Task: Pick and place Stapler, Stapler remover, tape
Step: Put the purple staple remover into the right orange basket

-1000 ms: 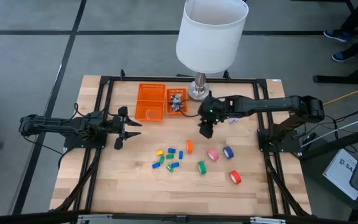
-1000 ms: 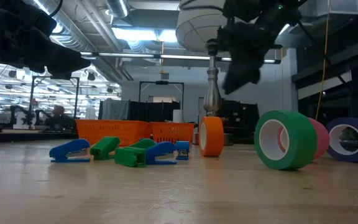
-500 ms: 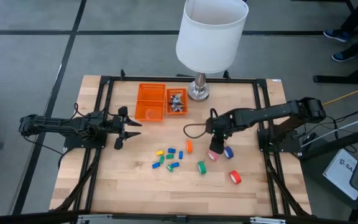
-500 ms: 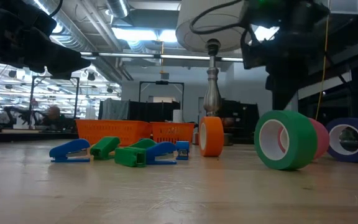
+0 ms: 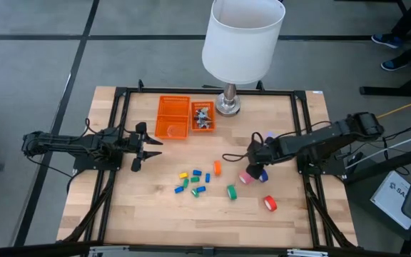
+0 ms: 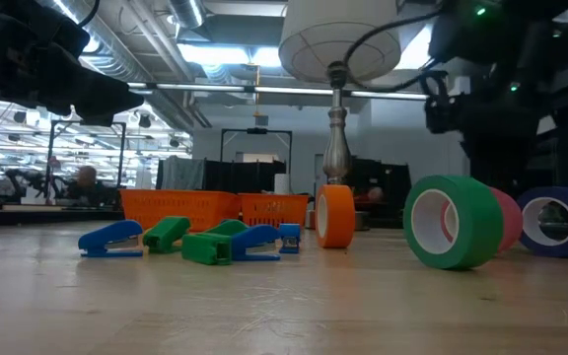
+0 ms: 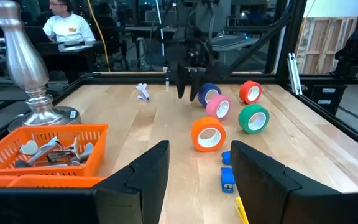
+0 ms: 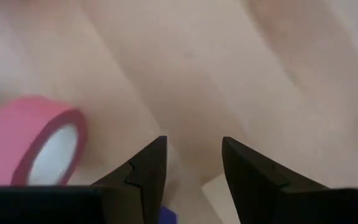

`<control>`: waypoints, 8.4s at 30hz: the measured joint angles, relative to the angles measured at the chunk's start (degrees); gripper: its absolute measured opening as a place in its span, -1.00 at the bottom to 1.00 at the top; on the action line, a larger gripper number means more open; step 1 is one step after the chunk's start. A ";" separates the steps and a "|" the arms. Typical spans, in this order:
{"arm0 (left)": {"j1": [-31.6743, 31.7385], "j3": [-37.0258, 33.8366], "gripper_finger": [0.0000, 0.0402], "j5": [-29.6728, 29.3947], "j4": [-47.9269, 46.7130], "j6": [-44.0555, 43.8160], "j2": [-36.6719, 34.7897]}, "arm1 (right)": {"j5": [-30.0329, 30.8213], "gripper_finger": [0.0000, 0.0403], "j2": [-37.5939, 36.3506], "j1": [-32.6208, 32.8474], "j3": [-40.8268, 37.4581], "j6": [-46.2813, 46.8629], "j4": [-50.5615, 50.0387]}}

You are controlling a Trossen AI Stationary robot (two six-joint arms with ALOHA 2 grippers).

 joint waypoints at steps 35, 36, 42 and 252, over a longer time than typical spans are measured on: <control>0.00 0.01 -0.16 0.00 -0.02 0.00 0.02 | 20.21 -0.22 -28.47 -4.19 -17.73 40.93 -8.71; 0.00 0.01 -0.16 0.00 -0.02 0.00 0.01 | 20.21 -0.22 -28.47 -4.84 -17.73 40.75 -8.40; 0.00 0.00 -0.16 0.00 -0.02 0.00 0.00 | 20.24 -0.22 -28.47 -8.18 -17.73 38.44 -8.13; 0.00 0.00 -0.16 0.00 -0.02 0.00 0.01 | 2.15 -0.97 15.98 -19.66 14.86 -41.05 54.98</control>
